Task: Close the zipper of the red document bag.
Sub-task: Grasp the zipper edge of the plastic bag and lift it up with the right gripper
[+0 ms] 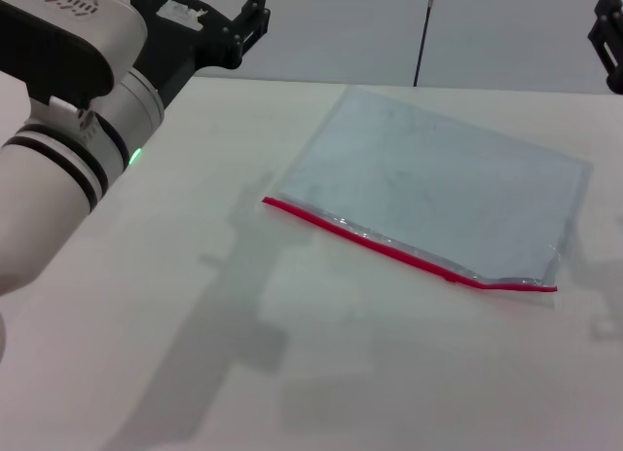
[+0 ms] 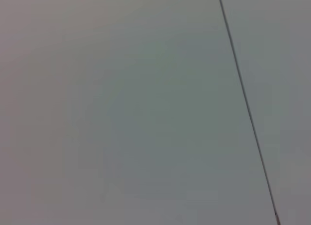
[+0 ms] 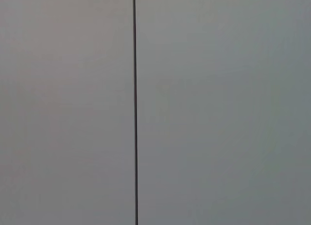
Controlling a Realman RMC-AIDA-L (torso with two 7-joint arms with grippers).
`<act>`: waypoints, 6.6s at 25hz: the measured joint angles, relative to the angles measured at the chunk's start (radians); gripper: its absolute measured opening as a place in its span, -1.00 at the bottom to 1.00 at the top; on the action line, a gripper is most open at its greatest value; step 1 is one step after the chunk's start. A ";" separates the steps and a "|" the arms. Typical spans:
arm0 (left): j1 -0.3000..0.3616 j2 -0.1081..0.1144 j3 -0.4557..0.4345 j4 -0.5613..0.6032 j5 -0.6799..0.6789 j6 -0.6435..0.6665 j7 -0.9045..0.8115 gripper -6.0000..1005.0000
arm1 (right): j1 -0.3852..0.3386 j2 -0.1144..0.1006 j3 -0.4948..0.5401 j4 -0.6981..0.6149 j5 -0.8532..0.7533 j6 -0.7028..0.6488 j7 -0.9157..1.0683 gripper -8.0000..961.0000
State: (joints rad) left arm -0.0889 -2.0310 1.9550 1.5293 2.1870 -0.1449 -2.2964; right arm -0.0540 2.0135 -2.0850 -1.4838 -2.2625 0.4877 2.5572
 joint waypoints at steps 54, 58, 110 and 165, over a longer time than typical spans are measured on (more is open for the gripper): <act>0.021 0.003 -0.120 0.027 0.005 0.195 0.000 0.51 | 0.144 0.006 0.475 -0.147 0.004 -1.495 -0.542 0.36; 0.021 0.003 -0.122 0.026 0.005 0.195 0.001 0.51 | 0.151 0.010 0.483 -0.142 -0.054 -1.523 -0.552 0.30; 0.008 0.003 -0.134 0.008 0.007 0.195 0.005 0.51 | 0.295 0.016 0.267 0.078 -0.561 -1.315 -0.263 0.56; -0.066 0.011 -0.218 0.048 0.068 0.521 0.019 0.50 | 0.295 0.011 0.327 -0.123 -0.537 -1.432 -0.132 -0.88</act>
State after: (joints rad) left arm -0.1546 -2.0198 1.7371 1.5768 2.2552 0.3759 -2.2772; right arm 0.2408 2.0245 -1.7579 -1.6063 -2.7995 -0.9446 2.4250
